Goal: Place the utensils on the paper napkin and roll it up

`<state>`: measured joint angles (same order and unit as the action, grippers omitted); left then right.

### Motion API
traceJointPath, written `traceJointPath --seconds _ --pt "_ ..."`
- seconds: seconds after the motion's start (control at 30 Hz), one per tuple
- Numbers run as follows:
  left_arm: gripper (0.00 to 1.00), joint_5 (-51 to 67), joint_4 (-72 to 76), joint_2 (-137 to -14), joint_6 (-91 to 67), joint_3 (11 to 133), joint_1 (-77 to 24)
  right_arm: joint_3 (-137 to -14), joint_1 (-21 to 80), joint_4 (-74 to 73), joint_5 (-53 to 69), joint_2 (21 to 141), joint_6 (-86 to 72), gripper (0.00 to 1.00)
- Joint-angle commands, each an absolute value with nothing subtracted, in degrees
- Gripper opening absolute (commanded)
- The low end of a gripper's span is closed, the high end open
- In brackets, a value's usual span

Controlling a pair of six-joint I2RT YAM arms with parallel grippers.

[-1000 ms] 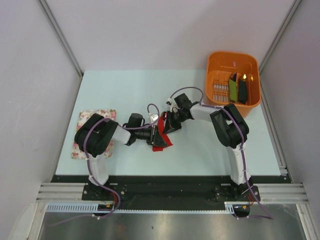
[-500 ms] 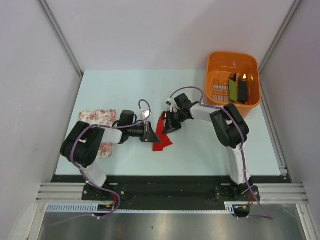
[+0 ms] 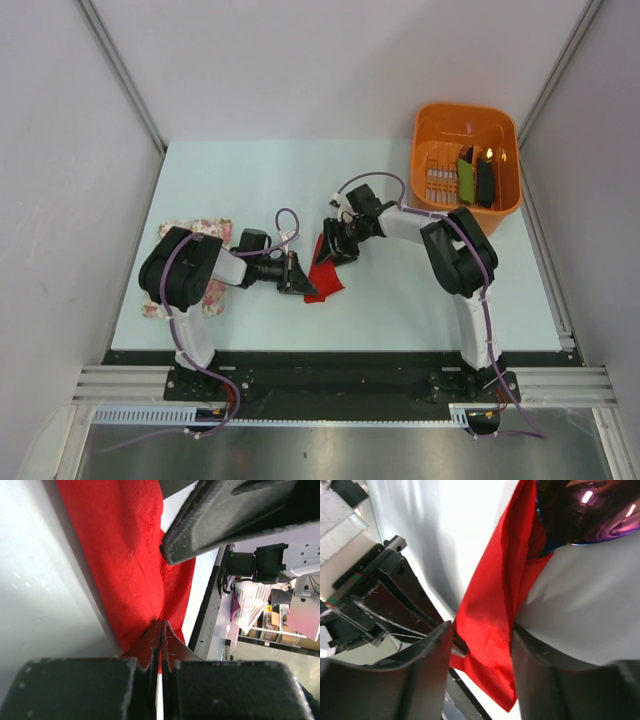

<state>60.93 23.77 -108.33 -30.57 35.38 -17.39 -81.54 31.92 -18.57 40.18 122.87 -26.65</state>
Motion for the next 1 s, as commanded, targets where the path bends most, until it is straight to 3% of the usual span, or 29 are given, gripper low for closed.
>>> traceJointPath --seconds 0.0,0.1,0.33,0.67,0.77,0.8,0.9,0.97 --pt "0.00 53.6 20.9 -110.2 -27.5 34.4 -16.3 -82.6 32.2 -20.2 33.1 122.3 -27.3 0.59" --pt "0.00 53.5 21.2 -110.0 -27.5 34.3 -16.3 -84.8 33.1 -24.4 28.3 123.5 -26.4 0.58" --pt "0.00 53.4 21.4 -109.4 -27.3 33.9 -16.3 -83.9 33.9 -27.8 20.7 123.5 -27.3 0.45" --pt "0.00 53.3 21.9 -109.4 -27.2 34.0 -16.4 -84.9 36.3 -28.4 17.8 128.3 -28.7 0.43" --pt "0.00 53.3 21.8 -109.4 -27.1 34.0 -16.4 -84.5 35.7 -28.1 19.7 129.5 -29.3 0.25" --pt "0.00 53.2 21.7 -109.3 -27.1 34.0 -16.4 -84.0 35.6 -27.9 19.9 129.1 -29.4 0.14" --pt "0.00 53.1 21.7 -109.5 -27.2 34.1 -16.4 -83.4 34.8 -26.1 22.6 128.3 -29.7 0.00" --pt "0.00 53.2 22.1 -109.5 -27.2 34.1 -16.4 -83.3 34.5 -25.0 24.7 128.1 -29.6 0.00"
